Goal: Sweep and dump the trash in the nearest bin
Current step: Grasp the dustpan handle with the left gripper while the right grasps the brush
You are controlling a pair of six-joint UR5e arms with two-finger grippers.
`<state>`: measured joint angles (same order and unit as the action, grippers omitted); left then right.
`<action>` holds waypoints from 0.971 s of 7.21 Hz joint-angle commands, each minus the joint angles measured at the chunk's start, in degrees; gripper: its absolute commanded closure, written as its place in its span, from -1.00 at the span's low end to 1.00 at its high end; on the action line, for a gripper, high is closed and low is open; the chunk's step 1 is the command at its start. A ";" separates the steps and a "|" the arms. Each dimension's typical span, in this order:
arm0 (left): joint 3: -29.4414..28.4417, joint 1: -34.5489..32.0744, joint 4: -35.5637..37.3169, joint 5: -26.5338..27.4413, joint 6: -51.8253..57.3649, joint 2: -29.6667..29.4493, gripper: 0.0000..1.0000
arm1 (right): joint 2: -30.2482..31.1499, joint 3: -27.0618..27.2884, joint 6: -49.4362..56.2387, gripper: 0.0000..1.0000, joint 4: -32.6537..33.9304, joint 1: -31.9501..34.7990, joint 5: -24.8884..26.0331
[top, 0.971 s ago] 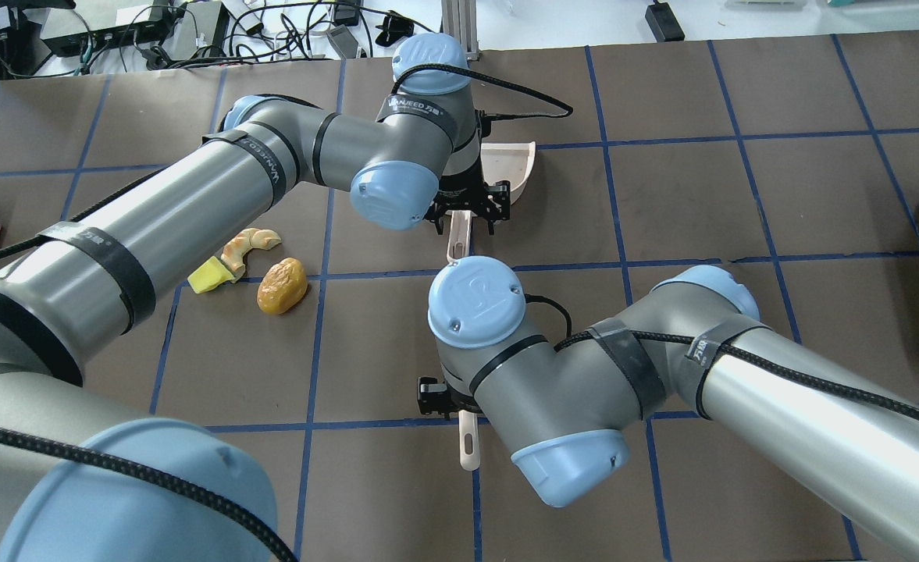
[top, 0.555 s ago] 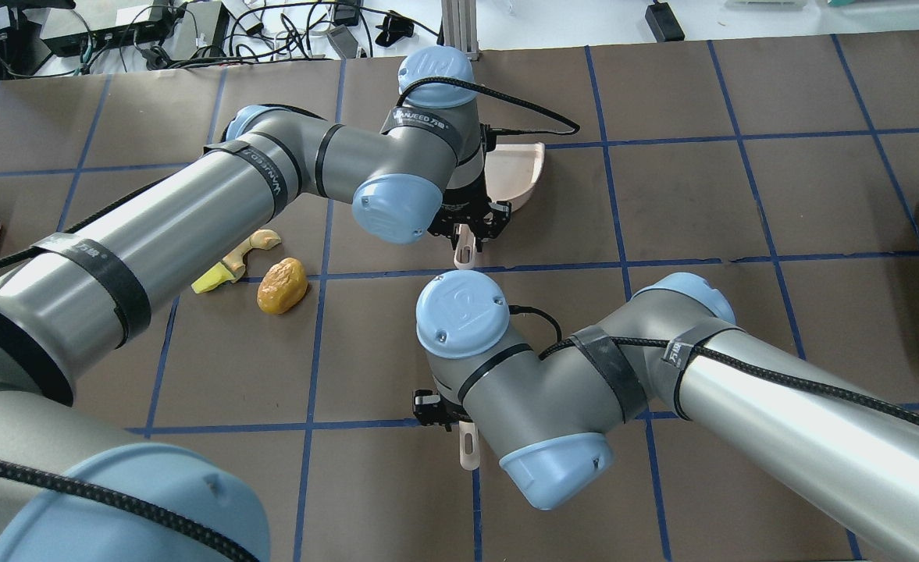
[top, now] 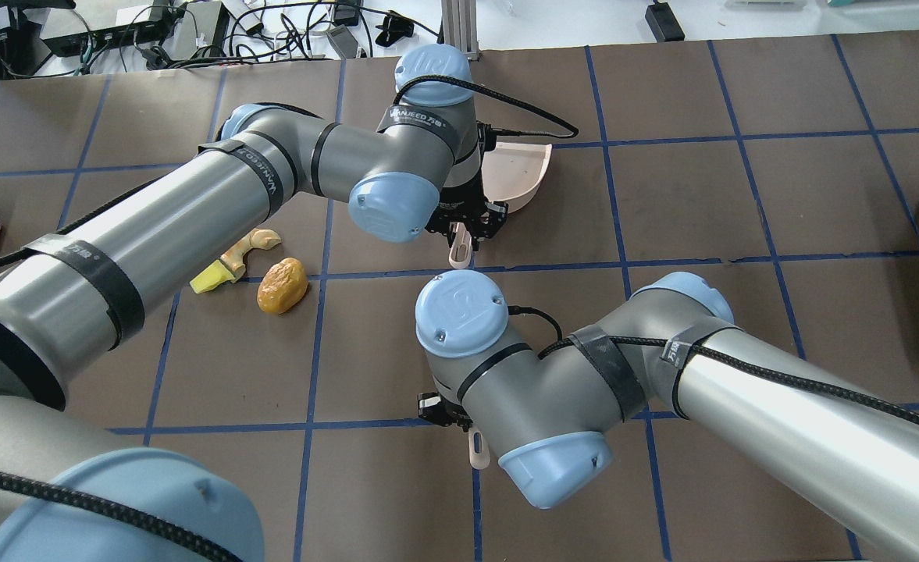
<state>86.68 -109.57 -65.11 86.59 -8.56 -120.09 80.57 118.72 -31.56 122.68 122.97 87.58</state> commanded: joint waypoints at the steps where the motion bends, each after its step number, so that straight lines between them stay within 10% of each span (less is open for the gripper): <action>1: -0.63 3.56 -5.62 3.21 5.36 4.14 1.00 | 0.47 -0.06 -3.06 0.85 -0.08 -0.01 0.05; 7: 0.42 18.14 -17.40 7.28 44.79 14.61 1.00 | -0.23 -8.92 -30.45 1.00 -7.53 -0.01 0.23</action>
<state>87.07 -94.56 -80.27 93.81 27.92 -107.38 81.15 112.17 -56.55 117.09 122.96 88.12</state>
